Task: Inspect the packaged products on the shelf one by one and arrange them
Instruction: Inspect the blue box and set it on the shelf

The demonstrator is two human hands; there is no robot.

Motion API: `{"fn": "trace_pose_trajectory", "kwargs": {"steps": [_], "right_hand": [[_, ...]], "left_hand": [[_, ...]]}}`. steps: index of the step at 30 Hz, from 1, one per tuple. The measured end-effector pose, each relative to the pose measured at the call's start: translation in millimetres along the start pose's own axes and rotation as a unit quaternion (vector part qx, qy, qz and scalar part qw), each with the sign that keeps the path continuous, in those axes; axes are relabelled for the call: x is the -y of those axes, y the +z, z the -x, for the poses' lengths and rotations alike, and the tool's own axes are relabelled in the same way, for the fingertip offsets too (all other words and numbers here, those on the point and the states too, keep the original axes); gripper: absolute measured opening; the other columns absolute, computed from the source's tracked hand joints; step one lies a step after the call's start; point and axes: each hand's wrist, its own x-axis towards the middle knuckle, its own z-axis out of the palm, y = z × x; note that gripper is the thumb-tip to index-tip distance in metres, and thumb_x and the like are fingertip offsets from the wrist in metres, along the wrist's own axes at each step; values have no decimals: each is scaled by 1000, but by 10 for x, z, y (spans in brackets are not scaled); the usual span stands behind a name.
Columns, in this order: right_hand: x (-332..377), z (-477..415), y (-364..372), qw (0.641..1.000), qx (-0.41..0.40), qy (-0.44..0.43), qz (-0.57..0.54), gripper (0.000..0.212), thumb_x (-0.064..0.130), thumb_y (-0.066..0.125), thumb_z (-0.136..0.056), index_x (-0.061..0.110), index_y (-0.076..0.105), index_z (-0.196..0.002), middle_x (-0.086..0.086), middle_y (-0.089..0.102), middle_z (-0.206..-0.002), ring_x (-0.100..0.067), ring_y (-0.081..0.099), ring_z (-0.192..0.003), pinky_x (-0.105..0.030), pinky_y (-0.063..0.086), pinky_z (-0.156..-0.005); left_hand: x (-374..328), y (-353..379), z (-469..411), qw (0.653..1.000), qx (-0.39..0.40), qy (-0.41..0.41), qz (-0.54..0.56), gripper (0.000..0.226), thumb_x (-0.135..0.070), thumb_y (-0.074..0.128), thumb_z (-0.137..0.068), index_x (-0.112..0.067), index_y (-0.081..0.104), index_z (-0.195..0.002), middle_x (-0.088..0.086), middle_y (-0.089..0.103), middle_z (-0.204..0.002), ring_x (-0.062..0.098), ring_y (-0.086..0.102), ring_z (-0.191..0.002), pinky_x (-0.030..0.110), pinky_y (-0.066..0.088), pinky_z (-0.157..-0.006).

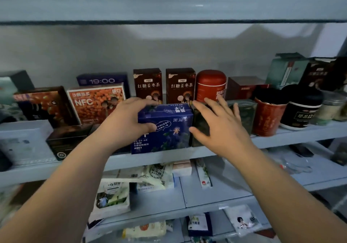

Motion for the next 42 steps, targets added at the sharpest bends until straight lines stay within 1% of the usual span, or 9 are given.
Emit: {"fn": "trace_pose_trajectory", "kwargs": {"steps": [5, 9, 13, 17, 20, 23, 28, 33, 42], "right_hand": [[0, -6, -128, 995, -36, -53, -82, 88, 74, 45, -89, 38, 12, -162, 8, 13, -171, -14, -7, -158, -38, -8, -124], [180, 20, -162, 964, -59, -121, -230, 81, 65, 54, -92, 41, 18, -160, 20, 27, -164, 5, 8, -152, -22, 12, -119], [398, 82, -121, 844, -14, -125, -522, 56, 43, 67, -95, 51, 38, -142, 28, 62, -129, -3, 65, -120, -28, 58, -95], [603, 178, 111, 738, -9, -32, -674, 50, 37, 73, -85, 47, 54, -130, 14, 70, -125, -16, 71, -113, -45, 60, -92], [789, 296, 328, 636, -39, 100, -764, 62, 33, 74, -77, 29, 57, -136, 4, 76, -115, -21, 75, -103, -54, 59, -88], [958, 438, 467, 608, -45, 180, -772, 61, 34, 70, -76, 24, 58, -135, 0, 77, -113, -32, 74, -105, -73, 50, -94], [1138, 661, 490, 539, -18, 220, -813, 46, 38, 58, -89, 12, 62, -127, -13, 76, -115, -27, 75, -101, -45, 65, -74], [1311, 874, 477, 561, -2, 214, -799, 38, 43, 45, -102, 15, 66, -116, -11, 79, -105, -21, 77, -87, -31, 62, -58], [1569, 1204, 533, 581, 2, 218, -784, 49, 43, 60, -79, 17, 64, -120, -11, 77, -109, -24, 76, -92, -36, 63, -63]], "left_hand": [[-126, -203, 151, 994, -53, -28, 94, 57, -30, 76, -85, -49, 51, -133, -26, 54, -116, 2, 59, -96, 14, 53, -59], [-157, -390, 322, 962, -64, -58, 258, 56, -39, 83, -73, -51, 62, -123, -15, 68, -117, 7, 72, -98, 25, 61, -63], [-56, -365, 496, 883, -101, -90, 450, 69, -29, 87, -64, -33, 63, -128, 4, 71, -122, 26, 75, -100, 38, 62, -65], [107, -198, 724, 807, -200, -98, 546, 56, -16, 82, -80, -26, 60, -130, 11, 67, -126, 20, 74, -90, 36, 61, -64], [286, -66, 934, 761, -176, -80, 619, 53, -21, 57, -86, -25, 51, -139, 7, 70, -126, 21, 71, -99, 40, 59, -74], [391, 104, 1150, 754, -132, -92, 637, 53, -16, 49, -85, -28, 53, -137, 5, 65, -133, 21, 71, -97, 40, 60, -70], [488, 144, 1393, 739, -99, -126, 655, 39, -19, 57, -97, -28, 55, -134, 6, 73, -121, 25, 74, -98, 39, 62, -69], [613, 48, 1565, 718, -51, -157, 676, 49, -35, 56, -83, -23, 53, -130, 6, 76, -112, 26, 76, -92, 33, 62, -61], [845, -86, 1819, 726, 8, -160, 668, 60, -51, 64, -86, -21, 52, -137, 11, 73, -120, 27, 75, -97, 31, 62, -57]]}}
